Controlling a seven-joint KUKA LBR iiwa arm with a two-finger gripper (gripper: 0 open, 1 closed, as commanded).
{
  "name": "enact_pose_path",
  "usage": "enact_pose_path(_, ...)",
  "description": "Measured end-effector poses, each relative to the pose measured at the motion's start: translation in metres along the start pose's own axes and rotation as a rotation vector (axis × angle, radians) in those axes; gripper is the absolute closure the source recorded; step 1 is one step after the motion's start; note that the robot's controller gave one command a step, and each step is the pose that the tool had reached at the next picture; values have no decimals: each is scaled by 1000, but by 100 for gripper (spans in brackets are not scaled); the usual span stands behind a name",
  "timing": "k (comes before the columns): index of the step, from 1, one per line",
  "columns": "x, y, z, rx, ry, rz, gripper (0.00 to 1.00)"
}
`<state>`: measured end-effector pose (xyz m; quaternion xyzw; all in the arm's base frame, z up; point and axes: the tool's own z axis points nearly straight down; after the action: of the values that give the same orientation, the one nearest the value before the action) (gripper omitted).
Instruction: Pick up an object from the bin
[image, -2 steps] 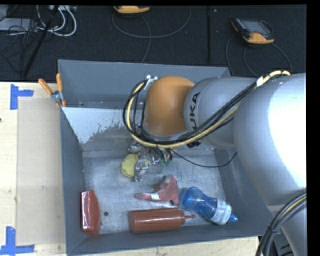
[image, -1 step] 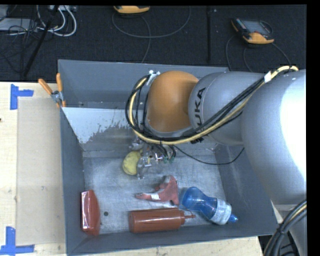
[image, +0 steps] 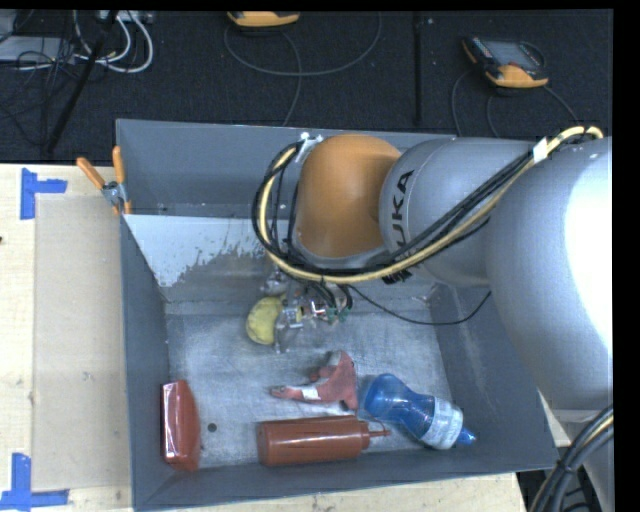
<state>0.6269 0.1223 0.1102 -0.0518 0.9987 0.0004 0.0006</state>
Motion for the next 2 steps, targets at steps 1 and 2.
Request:
enact_pose_path(1,3,1,-4,0,2,-29,100)
enact_pose_path(2,0,0,-10,0,1,-2,100)
